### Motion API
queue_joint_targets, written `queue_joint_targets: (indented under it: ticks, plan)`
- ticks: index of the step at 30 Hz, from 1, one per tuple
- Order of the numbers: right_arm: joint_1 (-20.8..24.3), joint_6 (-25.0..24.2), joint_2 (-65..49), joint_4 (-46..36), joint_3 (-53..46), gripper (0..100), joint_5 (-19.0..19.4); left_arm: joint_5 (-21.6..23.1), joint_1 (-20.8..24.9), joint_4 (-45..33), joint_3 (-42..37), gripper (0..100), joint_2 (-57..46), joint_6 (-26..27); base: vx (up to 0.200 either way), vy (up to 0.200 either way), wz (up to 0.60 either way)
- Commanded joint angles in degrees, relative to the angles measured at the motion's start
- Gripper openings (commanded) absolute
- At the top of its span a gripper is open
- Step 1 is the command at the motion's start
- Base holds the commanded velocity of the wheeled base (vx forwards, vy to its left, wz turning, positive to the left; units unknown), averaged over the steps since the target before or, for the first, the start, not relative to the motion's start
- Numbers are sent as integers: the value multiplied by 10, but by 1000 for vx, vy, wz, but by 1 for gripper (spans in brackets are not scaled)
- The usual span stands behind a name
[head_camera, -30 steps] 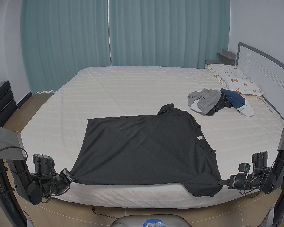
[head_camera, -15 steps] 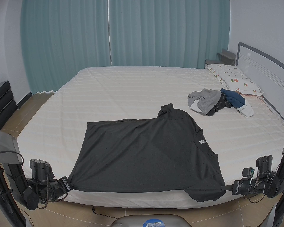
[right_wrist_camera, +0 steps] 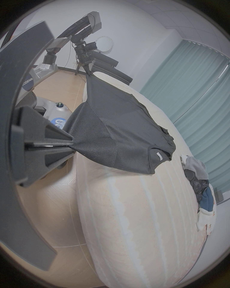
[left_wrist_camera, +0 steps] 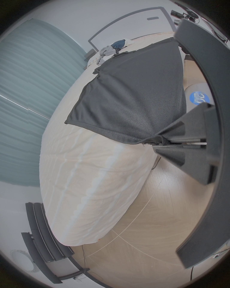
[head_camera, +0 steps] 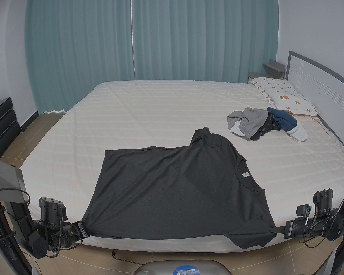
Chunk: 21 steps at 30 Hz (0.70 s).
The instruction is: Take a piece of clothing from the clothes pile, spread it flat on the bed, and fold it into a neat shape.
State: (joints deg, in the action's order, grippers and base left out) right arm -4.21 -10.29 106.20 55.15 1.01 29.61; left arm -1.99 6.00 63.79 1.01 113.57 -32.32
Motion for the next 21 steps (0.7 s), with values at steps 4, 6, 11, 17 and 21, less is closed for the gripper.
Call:
queue_joint_targets:
  ticks: [4, 6, 11, 17, 21]
  plan:
    - [0, 37, -63, -84, -10, 0, 0, -2, 10, -67, -8, 0, -59, 22, 0, 0, 0]
    - [0, 49, -70, -94, -10, 0, -1, -3, 18, -81, -8, 0, -74, 22, 0, 0, 0]
    - [0, 52, -72, -86, -5, 0, -5, -3, 27, -84, -7, 0, -75, 22, 0, 0, 0]
    - [3, 47, -79, -82, 34, 0, -4, -3, 19, -82, 30, 0, -78, 16, 0, 0, 0]
    - [7, 37, -73, -82, 72, 0, -6, -2, 6, -81, 65, 0, -74, 13, 0, 0, 0]
